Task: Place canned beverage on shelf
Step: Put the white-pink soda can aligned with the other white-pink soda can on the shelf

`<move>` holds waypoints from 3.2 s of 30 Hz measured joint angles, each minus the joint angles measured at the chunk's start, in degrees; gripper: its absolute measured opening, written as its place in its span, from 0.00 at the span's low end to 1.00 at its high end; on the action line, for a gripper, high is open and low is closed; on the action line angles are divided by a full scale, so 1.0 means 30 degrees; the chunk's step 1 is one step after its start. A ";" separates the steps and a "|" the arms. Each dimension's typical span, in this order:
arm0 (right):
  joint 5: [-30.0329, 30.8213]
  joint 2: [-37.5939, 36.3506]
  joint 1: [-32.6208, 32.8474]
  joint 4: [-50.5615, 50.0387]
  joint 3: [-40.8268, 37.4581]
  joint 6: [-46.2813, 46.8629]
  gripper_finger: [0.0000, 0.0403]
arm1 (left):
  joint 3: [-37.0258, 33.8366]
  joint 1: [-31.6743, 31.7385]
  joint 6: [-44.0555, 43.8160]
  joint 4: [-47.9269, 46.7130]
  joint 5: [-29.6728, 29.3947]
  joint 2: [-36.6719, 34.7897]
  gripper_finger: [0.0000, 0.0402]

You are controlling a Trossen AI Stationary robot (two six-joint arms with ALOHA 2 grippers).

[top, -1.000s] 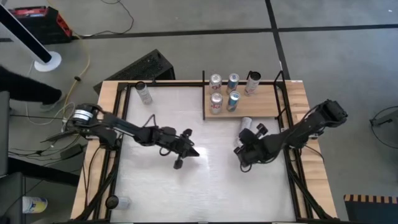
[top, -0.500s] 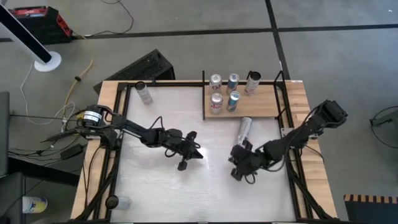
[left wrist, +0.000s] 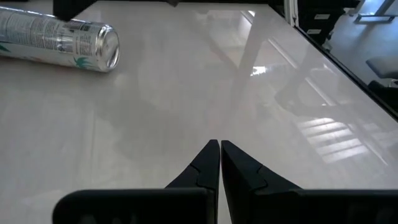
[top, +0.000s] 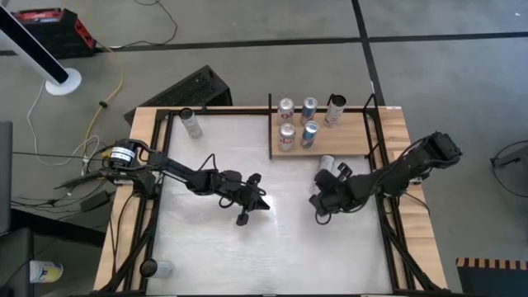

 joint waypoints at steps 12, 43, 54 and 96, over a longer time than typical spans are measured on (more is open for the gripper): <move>-0.6062 -0.0007 0.1518 0.7300 -0.0167 -0.1294 0.05 | 0.0000 0.0169 0.0153 0.0204 0.0364 -0.0007 0.00; 0.2029 -0.0627 0.0766 0.6447 -0.4105 0.4395 0.05 | 0.4106 0.0309 0.0697 -0.0597 -0.4777 0.6235 0.00; 0.2102 -0.0624 0.0285 1.3971 -0.6407 0.1975 0.05 | 0.5464 0.0340 0.2230 -0.3967 -0.5141 0.6273 0.00; -0.1926 -0.0619 -0.4751 1.5891 -0.6393 -0.1736 0.05 | 0.5559 0.3650 0.2659 -0.4029 -0.5494 0.5828 0.00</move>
